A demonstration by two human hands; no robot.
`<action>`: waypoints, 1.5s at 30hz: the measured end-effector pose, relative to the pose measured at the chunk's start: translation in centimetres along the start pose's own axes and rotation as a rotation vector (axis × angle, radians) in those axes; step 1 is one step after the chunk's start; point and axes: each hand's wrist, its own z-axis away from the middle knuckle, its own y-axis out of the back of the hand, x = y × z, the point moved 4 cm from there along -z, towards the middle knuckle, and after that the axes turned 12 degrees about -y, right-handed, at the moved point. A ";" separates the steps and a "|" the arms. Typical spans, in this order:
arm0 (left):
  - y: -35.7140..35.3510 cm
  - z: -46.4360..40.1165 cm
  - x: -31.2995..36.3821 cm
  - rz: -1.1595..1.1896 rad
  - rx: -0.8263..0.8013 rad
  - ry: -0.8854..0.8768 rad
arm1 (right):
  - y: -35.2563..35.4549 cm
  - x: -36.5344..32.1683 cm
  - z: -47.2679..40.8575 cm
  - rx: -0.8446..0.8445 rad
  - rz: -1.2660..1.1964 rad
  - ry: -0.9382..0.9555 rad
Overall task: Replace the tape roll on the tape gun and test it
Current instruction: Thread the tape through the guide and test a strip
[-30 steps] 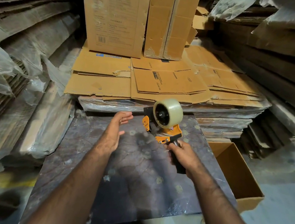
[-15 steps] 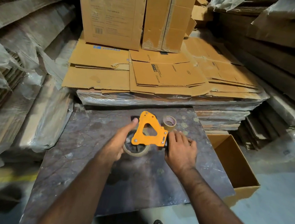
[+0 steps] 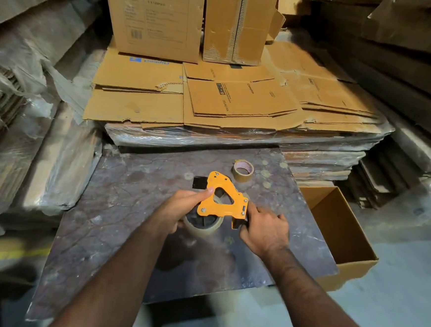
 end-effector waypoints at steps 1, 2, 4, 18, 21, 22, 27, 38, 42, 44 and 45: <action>-0.2 -0.1 0.3 0.004 0.023 0.034 | -0.1 0.6 0.0 -0.040 -0.032 -0.026; -0.4 -0.3 0.5 0.014 0.048 0.050 | -0.2 1.3 -0.1 -0.084 -0.078 -0.070; -0.6 -1.0 0.8 0.045 0.109 0.048 | -0.8 3.1 -0.4 -0.206 -0.175 -0.196; -12.7 -5.8 -6.1 0.084 -0.076 0.419 | -8.7 11.9 -0.2 -1.149 -1.628 -0.904; -14.7 -6.5 -7.5 0.128 -0.117 0.468 | -9.3 12.9 -0.1 -1.212 -1.711 -0.912; -15.2 -6.7 -7.9 0.150 -0.132 0.482 | -9.5 13.3 -0.1 -1.227 -1.724 -0.914; -17.3 -7.7 -8.0 0.268 -0.127 0.518 | -10.2 14.5 -0.2 -1.297 -1.718 -0.888; -18.5 -10.2 -8.0 0.326 0.005 0.428 | -10.3 15.0 -0.5 -1.364 -1.591 -0.816; -18.8 -10.4 -8.4 0.379 0.025 0.391 | -10.4 15.5 -0.4 -1.359 -1.581 -0.827; -19.0 -10.6 -8.5 0.437 0.026 0.343 | -10.5 15.9 -0.3 -1.363 -1.573 -0.842; -19.1 -10.6 -8.4 0.466 0.038 0.321 | -10.6 16.0 -0.3 -1.365 -1.571 -0.845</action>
